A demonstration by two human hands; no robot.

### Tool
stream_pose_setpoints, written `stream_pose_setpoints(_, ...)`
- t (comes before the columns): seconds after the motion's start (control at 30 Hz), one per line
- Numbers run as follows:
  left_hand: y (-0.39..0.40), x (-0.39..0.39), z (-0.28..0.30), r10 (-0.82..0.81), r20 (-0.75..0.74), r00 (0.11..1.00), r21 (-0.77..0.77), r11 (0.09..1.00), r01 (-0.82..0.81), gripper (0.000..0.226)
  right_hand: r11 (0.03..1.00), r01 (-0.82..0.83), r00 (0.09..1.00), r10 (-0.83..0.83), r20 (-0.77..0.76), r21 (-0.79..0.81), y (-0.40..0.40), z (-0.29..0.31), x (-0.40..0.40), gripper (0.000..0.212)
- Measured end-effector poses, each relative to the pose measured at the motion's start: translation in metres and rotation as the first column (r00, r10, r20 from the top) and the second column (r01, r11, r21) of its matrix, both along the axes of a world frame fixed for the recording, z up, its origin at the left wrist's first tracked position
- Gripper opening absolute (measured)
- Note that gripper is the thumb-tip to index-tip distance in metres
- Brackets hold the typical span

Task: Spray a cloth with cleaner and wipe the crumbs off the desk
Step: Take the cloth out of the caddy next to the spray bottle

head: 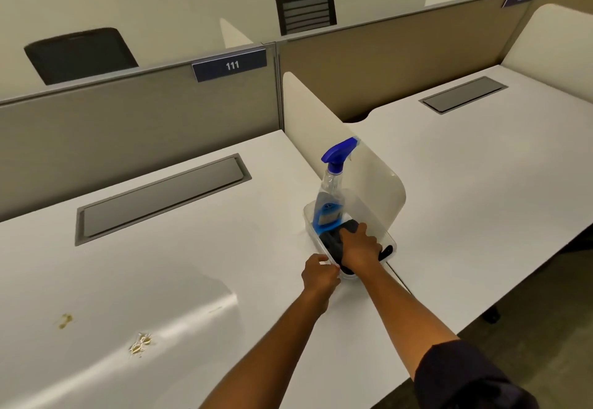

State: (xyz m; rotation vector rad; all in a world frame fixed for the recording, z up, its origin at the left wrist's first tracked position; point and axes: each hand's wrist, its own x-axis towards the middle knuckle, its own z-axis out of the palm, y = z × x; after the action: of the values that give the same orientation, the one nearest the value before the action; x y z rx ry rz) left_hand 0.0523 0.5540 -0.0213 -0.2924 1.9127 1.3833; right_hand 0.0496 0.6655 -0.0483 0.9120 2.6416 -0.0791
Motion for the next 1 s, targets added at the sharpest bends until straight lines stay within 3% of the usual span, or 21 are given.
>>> stream_pose_setpoints(0.17, -0.001, 0.003, 0.002, 0.003, -0.015, 1.000, -0.009, 1.000, -0.003, 0.042, 0.999, 0.006, 0.998, -0.008, -0.056, -0.048, 0.005, 0.000, 0.001, 0.055)
stream_pose_setpoints(0.37, -0.013, 0.002, 0.007, -0.035, -0.047, 0.998, -0.016, 0.999, 0.035, 0.039, 0.961, 0.069, 0.968, -0.129, -0.215, -0.266, 0.016, 0.012, 0.007, 0.058)
stream_pose_setpoints(0.47, -0.022, -0.004, 0.011, -0.022, -0.047, 0.999, 0.019, 1.000, 0.023, 0.038, 0.953, 0.040, 0.957, -0.123, -0.261, -0.301, 0.021, 0.024, 0.011, 0.057)
stream_pose_setpoints(0.73, -0.060, -0.027, 0.025, 0.012, 0.090, 0.996, 0.332, 0.942, -0.041, 0.053, 0.878, -0.081, 0.881, -0.159, -0.446, -0.472, 0.023, 0.081, 0.023, 0.047)
stream_pose_setpoints(0.87, -0.084, -0.039, 0.039, 0.018, 0.168, 0.986, 0.468, 0.879, -0.096, 0.059, 0.757, -0.126, 0.816, -0.289, -0.501, -0.641, 0.011, 0.112, 0.033, 0.036)
stream_pose_setpoints(1.0, -0.142, -0.053, 0.054, 0.089, 0.205, 0.975, 0.540, 0.821, -0.188, 0.065, 0.475, -0.225, 0.778, -0.438, -0.450, -0.851, -0.041, 0.143, 0.028, 0.047)
